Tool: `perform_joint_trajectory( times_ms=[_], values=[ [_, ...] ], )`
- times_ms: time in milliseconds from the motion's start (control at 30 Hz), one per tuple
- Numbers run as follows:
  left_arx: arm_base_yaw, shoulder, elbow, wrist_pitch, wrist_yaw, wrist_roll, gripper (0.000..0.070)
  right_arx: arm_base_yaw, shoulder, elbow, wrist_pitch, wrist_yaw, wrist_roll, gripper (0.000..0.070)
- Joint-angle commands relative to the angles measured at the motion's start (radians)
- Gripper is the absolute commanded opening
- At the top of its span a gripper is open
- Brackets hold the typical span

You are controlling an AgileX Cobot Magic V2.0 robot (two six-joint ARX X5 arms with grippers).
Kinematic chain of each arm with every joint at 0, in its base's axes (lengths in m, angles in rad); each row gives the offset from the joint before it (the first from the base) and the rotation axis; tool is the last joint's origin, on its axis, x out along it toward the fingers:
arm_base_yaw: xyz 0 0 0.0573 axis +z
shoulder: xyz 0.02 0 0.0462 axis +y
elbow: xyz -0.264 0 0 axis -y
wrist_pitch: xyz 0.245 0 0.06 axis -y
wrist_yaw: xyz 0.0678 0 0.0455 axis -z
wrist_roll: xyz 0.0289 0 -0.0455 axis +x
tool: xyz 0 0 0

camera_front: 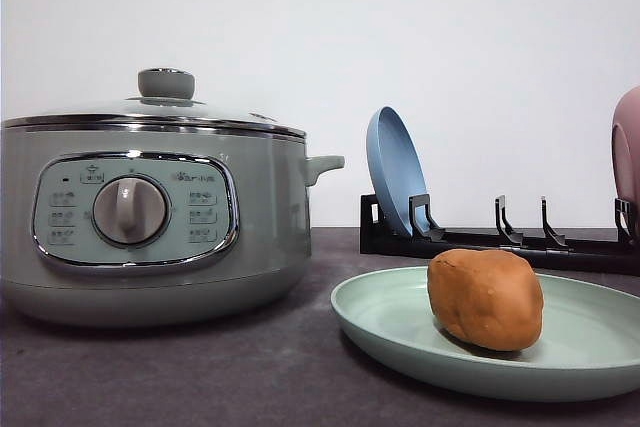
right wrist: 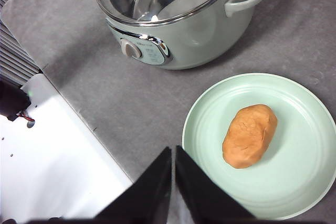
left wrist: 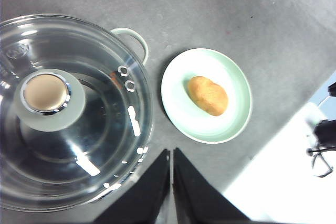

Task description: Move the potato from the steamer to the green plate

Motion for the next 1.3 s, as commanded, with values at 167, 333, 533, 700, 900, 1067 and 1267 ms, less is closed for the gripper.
perform_joint_trajectory(
  times_ms=[167, 333, 533, 700, 900, 1067, 1267],
  values=[
    [0.118, -0.205, -0.047, 0.316, -0.061, 0.069, 0.0, 0.004, 0.007, 0.023, 0.01, 0.0, -0.007, 0.0],
    [0.28, -0.443, -0.271, 0.6, -0.116, 0.075, 0.0, 0.004, 0.007, 0.023, 0.01, 0.0, -0.007, 0.0],
    [0.431, -0.719, -0.597, 0.863, -0.444, 0.095, 0.0, 0.004, 0.007, 0.023, 0.01, 0.0, -0.007, 0.0],
    [0.515, -0.918, -0.863, 1.039, -0.476, 0.101, 0.0, 0.004, 0.007, 0.023, 0.01, 0.0, -0.007, 0.0],
    [0.549, -1.086, -1.171, 1.172, -0.476, 0.118, 0.0, 0.004, 0.007, 0.023, 0.01, 0.0, -0.007, 0.0],
    [0.55, -1.166, -1.359, 1.178, -0.475, 0.116, 0.0, 0.004, 0.007, 0.023, 0.01, 0.0, -0.007, 0.0],
    [0.55, -1.239, -1.537, 1.197, -0.475, 0.088, 0.0, 0.004, 0.007, 0.023, 0.01, 0.0, -0.007, 0.0]
  ],
)
